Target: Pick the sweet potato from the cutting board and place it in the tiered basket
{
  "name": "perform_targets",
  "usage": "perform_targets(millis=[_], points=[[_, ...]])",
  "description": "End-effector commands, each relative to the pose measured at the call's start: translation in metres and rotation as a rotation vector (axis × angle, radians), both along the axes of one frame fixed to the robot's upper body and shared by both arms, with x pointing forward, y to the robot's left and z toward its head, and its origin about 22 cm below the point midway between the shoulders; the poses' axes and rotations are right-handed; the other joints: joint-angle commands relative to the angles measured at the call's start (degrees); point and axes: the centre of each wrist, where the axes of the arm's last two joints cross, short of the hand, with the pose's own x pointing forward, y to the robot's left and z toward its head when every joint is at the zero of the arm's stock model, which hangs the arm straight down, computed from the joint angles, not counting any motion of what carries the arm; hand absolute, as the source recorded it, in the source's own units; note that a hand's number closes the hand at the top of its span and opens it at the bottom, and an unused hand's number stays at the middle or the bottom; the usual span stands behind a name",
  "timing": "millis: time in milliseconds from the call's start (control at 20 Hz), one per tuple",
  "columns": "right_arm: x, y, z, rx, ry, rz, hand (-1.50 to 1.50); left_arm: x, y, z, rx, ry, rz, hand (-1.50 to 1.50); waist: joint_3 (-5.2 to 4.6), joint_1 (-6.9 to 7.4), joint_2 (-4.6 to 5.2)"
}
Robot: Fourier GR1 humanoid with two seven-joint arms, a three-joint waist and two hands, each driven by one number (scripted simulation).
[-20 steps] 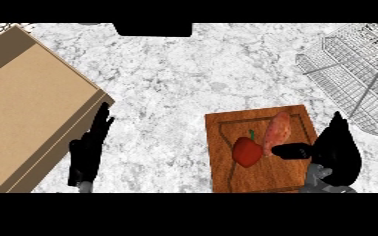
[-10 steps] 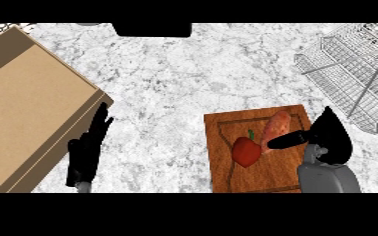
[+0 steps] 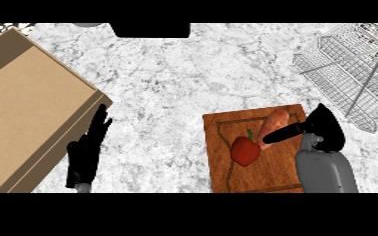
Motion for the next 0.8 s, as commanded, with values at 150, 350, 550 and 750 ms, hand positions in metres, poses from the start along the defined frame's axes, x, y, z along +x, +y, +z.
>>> perform_targets(millis=[150,350,550,750], points=[[0.019,0.004,-0.002,0.051,0.187,-0.158,-1.5,-0.014,0.005,-0.013,0.016,0.063,0.02,0.0,-0.18,0.32,0.3],[0.011,0.007,-0.021,0.085,0.203,-0.178,-1.5,-0.012,-0.004,-0.014,0.01,0.067,0.005,0.0,-0.13,-0.05,0.29],[0.015,0.012,-0.025,0.101,0.209,-0.17,-1.5,-0.009,0.004,-0.018,0.002,0.072,0.03,0.0,-0.15,-0.08,0.41],[0.017,0.011,-0.024,0.111,0.2,-0.18,1.5,-0.009,0.004,-0.008,-0.005,0.07,0.008,0.0,-0.13,0.01,0.26]])
